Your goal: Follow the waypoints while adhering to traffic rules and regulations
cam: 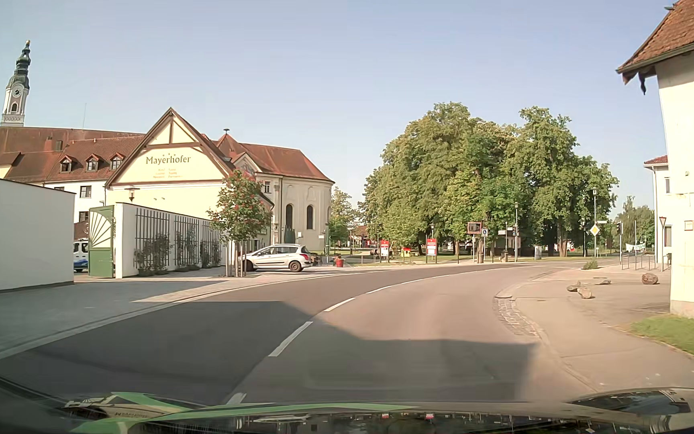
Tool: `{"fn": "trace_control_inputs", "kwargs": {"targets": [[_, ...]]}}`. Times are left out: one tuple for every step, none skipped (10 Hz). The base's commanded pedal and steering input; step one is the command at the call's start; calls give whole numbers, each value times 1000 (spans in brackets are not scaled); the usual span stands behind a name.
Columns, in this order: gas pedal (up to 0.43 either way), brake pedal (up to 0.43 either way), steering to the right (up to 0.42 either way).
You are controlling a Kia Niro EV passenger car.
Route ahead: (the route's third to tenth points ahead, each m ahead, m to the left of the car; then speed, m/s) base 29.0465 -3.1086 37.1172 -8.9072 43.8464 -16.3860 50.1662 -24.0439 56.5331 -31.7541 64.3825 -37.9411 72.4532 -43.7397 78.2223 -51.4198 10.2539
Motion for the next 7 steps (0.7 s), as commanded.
{"fn": "trace_control_inputs", "kwargs": {"targets": [[0,146,49],[0,73,51],[0,6,57],[0,0,65],[0,0,71],[0,0,75],[0,0,77]]}}
